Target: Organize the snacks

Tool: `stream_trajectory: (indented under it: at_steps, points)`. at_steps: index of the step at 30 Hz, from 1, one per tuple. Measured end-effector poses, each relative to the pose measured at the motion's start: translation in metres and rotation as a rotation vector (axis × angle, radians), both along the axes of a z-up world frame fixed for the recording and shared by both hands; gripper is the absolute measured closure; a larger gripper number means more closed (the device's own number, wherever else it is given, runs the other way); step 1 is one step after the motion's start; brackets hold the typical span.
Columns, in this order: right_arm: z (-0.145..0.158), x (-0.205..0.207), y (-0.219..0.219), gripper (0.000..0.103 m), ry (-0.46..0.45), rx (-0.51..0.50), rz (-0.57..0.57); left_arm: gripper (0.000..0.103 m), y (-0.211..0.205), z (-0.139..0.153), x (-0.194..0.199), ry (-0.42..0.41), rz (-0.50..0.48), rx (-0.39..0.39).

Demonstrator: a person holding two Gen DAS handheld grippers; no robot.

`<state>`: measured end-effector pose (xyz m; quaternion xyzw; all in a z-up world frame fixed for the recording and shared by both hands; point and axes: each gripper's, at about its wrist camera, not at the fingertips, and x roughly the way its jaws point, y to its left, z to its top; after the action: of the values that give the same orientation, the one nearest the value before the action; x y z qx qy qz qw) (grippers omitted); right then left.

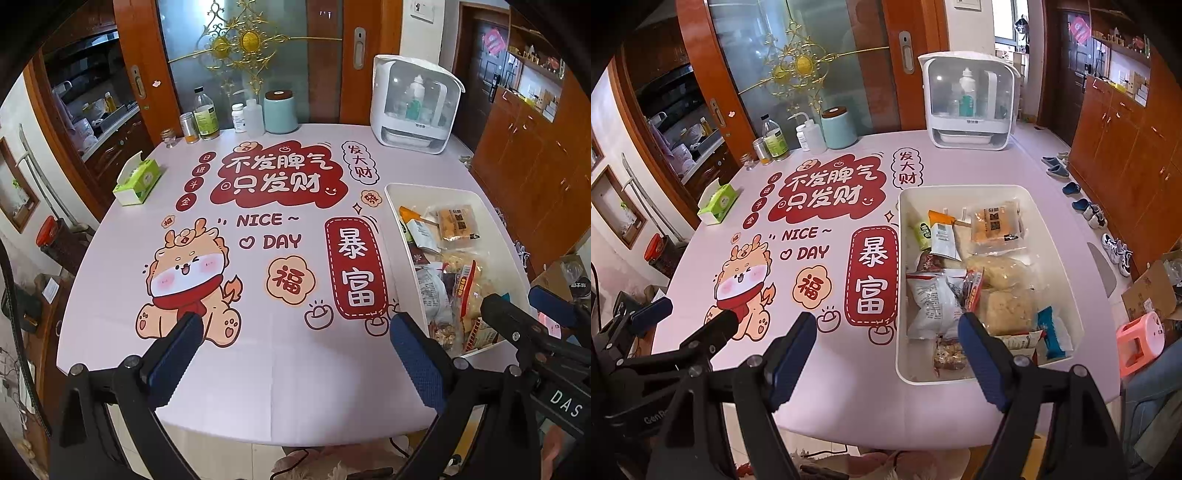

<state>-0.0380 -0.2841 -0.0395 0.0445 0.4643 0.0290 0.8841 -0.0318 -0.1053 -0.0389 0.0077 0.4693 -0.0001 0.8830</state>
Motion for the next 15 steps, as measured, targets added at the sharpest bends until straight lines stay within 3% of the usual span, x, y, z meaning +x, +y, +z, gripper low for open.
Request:
stream_trajectory:
  at_steps: [15]
  points:
    - [-0.0017, 0.0021, -0.0069, 0.023, 0.007, 0.003, -0.004, 0.002, -0.0113, -0.0016, 0.0093, 0.025, -0.018, 0.004]
